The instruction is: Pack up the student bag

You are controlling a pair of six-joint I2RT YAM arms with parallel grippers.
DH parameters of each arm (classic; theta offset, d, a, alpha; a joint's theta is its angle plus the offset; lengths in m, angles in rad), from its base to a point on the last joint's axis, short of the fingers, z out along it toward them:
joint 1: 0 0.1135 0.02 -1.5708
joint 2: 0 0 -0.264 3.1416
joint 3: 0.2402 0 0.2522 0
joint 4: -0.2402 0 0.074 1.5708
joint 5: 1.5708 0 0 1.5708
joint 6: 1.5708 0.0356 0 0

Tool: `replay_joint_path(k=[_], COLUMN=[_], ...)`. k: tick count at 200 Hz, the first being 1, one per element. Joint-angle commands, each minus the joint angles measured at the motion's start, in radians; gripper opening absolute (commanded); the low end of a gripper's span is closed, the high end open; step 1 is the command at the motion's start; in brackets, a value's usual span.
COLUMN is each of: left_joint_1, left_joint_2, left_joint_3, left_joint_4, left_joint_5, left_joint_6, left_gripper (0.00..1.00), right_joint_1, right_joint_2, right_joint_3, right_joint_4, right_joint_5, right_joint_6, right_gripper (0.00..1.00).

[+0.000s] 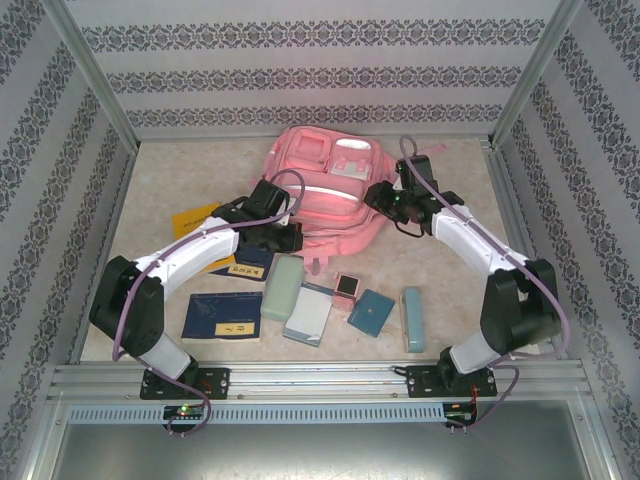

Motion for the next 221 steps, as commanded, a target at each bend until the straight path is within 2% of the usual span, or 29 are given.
replay_joint_path(k=[1,21,45,78,102,132,161,204,221], left_joint_1=[-0.008,-0.008,-0.009,-0.018,-0.022,-0.029,-0.032,-0.047,-0.064], left_joint_2=[0.014,0.019,0.019,0.020,0.010,-0.004,-0.019,-0.044,-0.036], left_joint_3=[0.044,0.052,0.051,0.053,0.056,0.057,0.042,0.001,-0.013], left_joint_4=[0.024,0.024,0.029,0.035,0.035,0.035,0.051,0.106,0.135], left_joint_5=[0.021,0.018,0.020,0.019,0.016,0.017,0.021,0.041,0.043], left_joint_6=[-0.019,-0.020,-0.026,-0.032,-0.035,-0.039,-0.044,-0.065,-0.077], left_gripper=[0.00,0.00,0.00,0.00,0.00,0.00,0.00,0.00,0.00], right_joint_1=[0.033,0.052,0.129,0.290,0.356,0.370,0.369,0.361,0.360], right_joint_2=[-0.130,-0.209,-0.247,-0.145,-0.060,0.006,0.067,0.147,0.178], right_joint_3=[-0.033,-0.082,-0.121,-0.092,-0.066,-0.070,-0.050,-0.024,-0.002], right_joint_4=[-0.128,-0.128,-0.076,-0.001,0.037,0.113,0.109,0.096,0.101], right_joint_5=[0.169,0.139,0.059,0.012,0.012,0.025,0.067,0.140,0.146], right_joint_6=[0.076,0.193,0.384,0.596,0.700,0.792,0.834,0.870,0.875], right_gripper=[0.41,0.41,0.41,0.43,0.45,0.46,0.46,0.40,0.33])
